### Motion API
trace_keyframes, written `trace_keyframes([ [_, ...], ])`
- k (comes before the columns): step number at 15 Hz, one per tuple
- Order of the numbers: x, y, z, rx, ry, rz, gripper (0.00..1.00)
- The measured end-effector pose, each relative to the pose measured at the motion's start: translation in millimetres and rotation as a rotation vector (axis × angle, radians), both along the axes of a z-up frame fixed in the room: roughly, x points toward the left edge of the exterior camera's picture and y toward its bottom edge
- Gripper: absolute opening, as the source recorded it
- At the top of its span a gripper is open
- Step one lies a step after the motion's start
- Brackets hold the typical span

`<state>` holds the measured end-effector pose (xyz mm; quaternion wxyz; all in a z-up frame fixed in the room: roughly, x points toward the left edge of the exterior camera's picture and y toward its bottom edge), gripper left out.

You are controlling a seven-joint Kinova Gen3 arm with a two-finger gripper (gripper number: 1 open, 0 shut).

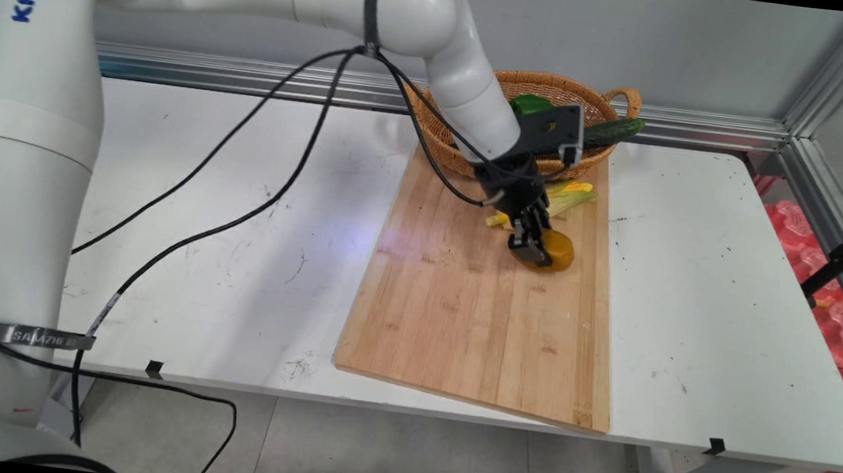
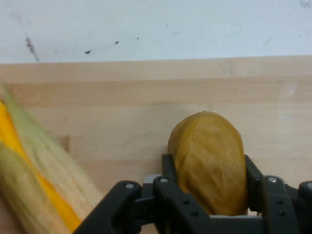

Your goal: Place the picked object on the cutting board

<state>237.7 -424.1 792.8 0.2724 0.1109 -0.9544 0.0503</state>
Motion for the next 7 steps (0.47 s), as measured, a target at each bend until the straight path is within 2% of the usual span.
trace_keyframes([
  [2, -6, -4, -7, 0.000, 0.002, -0.011, 0.00],
  [3, -8, -5, -10, -0.001, 0.003, -0.016, 1.00],
  [7, -15, -10, -13, -0.007, 0.012, -0.028, 1.00],
])
